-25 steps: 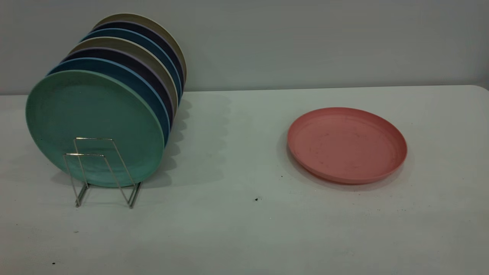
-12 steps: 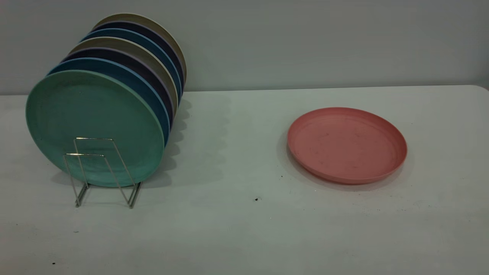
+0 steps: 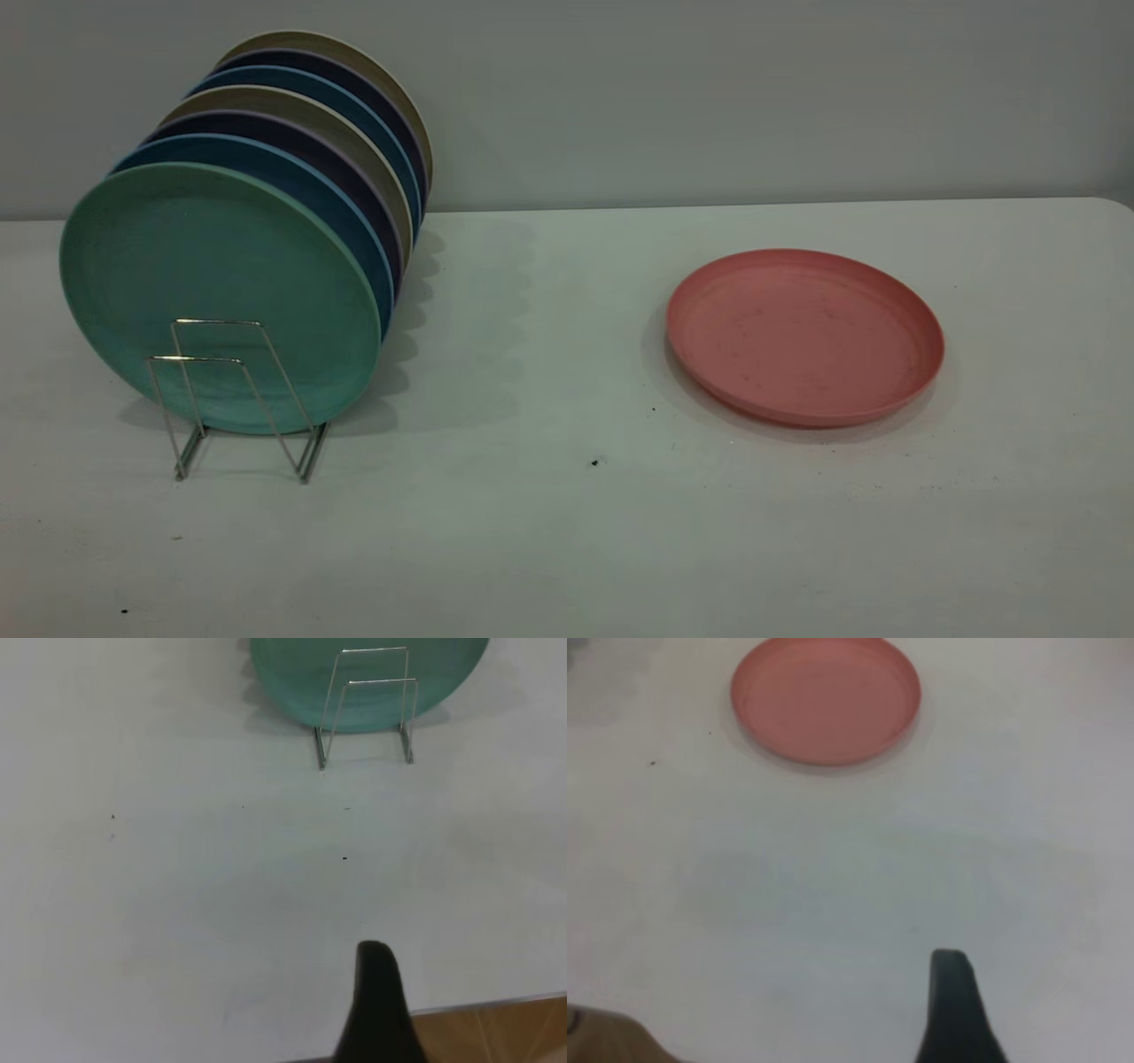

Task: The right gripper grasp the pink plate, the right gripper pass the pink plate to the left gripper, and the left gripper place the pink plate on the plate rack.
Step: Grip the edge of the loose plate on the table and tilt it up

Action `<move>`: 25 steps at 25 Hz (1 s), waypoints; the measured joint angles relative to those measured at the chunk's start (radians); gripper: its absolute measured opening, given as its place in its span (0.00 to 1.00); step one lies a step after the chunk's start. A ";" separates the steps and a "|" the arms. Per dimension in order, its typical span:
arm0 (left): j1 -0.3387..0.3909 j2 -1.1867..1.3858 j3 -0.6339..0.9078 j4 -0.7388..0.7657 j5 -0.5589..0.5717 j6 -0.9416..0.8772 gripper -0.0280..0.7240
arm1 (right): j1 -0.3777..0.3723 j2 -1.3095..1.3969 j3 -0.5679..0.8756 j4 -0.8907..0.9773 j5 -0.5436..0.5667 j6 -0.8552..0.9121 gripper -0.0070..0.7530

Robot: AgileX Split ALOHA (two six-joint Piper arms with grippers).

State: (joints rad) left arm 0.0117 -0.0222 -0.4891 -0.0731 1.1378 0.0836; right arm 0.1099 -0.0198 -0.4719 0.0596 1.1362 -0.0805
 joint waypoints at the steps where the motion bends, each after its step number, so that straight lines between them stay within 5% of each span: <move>1: 0.000 0.000 0.000 0.000 0.000 0.000 0.81 | 0.000 0.000 0.000 0.000 0.000 0.000 0.68; 17: 0.000 0.029 -0.042 0.018 -0.029 -0.101 0.81 | 0.000 0.030 -0.047 0.000 -0.037 0.023 0.68; 25: 0.000 0.472 -0.237 0.029 -0.142 0.037 0.83 | 0.000 0.468 -0.170 0.053 -0.201 0.024 0.68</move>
State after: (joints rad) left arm 0.0117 0.4496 -0.7258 -0.0441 0.9956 0.1206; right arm 0.1099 0.4486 -0.6423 0.1123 0.9350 -0.0570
